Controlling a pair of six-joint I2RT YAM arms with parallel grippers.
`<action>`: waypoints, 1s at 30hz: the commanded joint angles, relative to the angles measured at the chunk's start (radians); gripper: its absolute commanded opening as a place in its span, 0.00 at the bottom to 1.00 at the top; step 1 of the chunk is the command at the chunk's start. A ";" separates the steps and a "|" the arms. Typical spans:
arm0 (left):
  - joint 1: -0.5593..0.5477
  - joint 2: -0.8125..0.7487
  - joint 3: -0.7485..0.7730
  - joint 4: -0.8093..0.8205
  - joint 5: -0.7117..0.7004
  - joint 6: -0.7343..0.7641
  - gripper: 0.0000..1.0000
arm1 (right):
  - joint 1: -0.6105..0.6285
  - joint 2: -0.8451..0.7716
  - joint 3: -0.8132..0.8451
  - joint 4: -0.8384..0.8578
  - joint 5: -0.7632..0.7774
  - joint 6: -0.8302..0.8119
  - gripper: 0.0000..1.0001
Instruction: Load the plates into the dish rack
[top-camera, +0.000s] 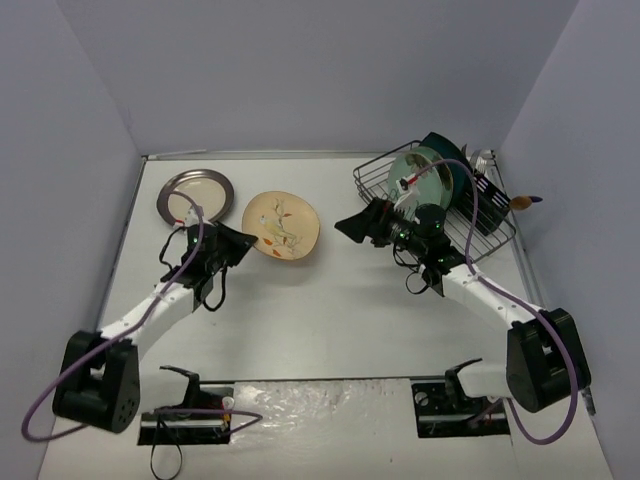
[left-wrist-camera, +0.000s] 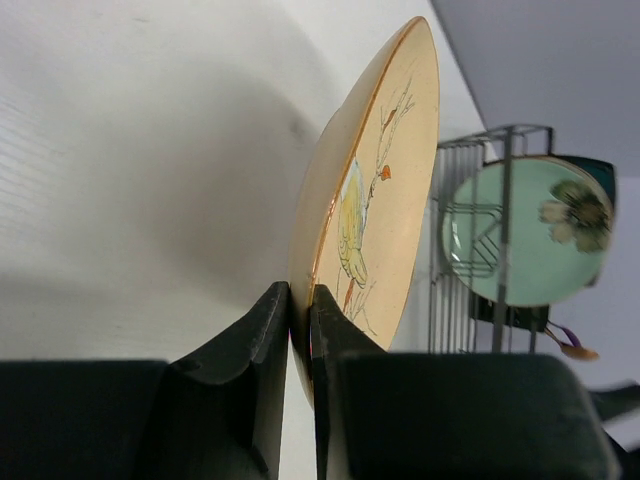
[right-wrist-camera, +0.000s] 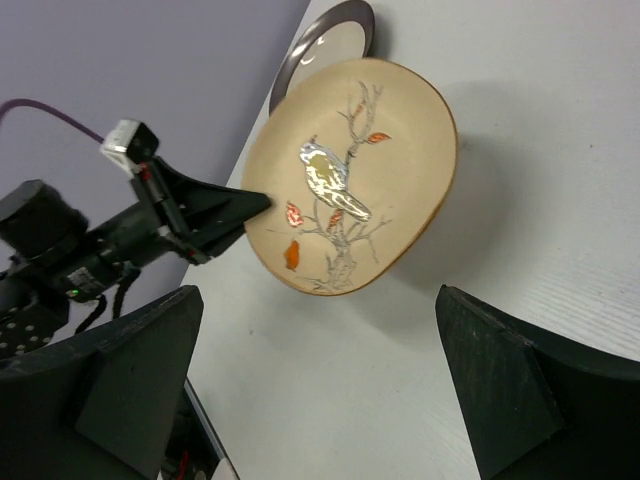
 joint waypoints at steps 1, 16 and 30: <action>-0.001 -0.215 0.073 0.128 0.098 0.030 0.00 | 0.025 0.071 0.084 0.073 -0.002 0.023 1.00; -0.004 -0.323 0.040 0.149 0.211 0.003 0.00 | 0.107 0.248 0.158 0.228 -0.095 0.085 0.98; -0.004 -0.316 0.010 0.196 0.243 -0.023 0.00 | 0.115 0.313 0.156 0.366 -0.133 0.143 0.49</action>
